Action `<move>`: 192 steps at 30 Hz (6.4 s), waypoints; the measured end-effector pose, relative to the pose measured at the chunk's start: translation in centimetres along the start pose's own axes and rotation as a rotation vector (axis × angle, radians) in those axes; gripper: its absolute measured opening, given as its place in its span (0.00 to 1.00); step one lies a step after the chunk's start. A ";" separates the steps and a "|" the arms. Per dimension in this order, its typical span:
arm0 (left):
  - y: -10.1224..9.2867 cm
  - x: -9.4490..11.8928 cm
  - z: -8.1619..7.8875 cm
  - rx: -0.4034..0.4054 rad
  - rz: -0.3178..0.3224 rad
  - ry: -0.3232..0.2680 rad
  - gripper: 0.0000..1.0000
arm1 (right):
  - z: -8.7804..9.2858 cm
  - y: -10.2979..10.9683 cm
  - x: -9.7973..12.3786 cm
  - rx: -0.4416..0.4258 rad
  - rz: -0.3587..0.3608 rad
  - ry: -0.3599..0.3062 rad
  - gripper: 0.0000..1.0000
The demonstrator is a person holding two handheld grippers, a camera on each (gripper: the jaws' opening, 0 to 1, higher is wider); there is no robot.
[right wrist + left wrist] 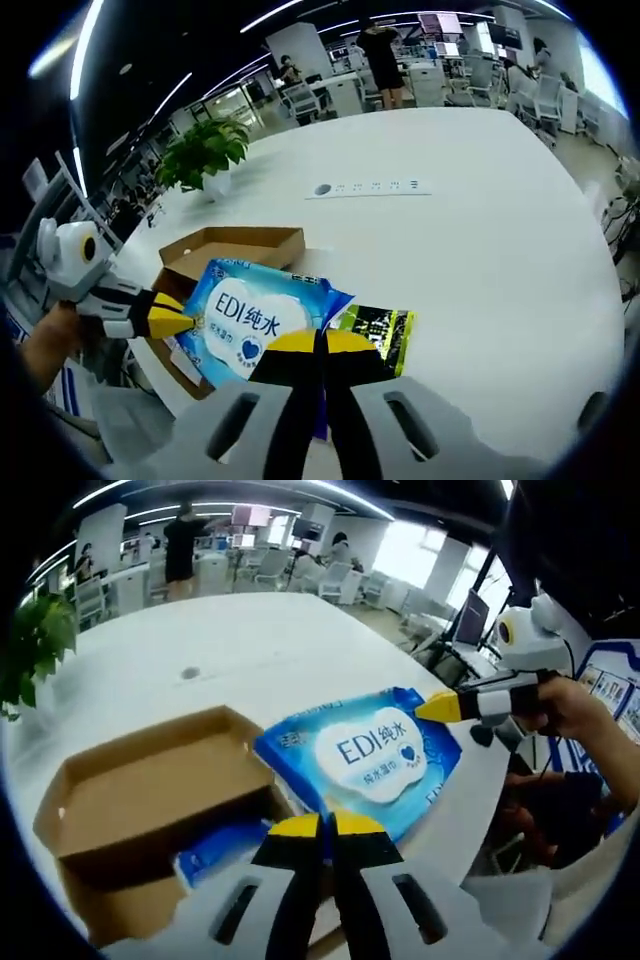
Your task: Operate the shoe box by opening the lid, removing the specified soft item, and placing it in the target area until the item is outside and the box remains undamaged.
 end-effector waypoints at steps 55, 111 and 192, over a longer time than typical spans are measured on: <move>-2.7 -9.0 1.7 -0.464 -0.050 0.187 0.00 | 5.4 -8.9 -6.3 -0.051 0.106 0.066 0.00; 5.4 0.2 4.1 -0.289 -0.033 0.065 0.23 | 2.6 0.5 -2.8 0.311 -0.005 0.091 0.31; 10.4 2.1 6.7 -0.557 0.178 0.110 0.00 | 2.6 13.1 -16.5 0.804 -0.219 0.396 0.00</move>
Point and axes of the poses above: the point that each gripper's makers call its tool centre point, and the gripper's own axes: x roughly backward along the fingers, y roughly to its left, z roughly out of its underside, the point moved 6 cm from there along x, roughly backward along the fingers, and after that the axes turned 14 degrees about -z, right-handed, at the moved point
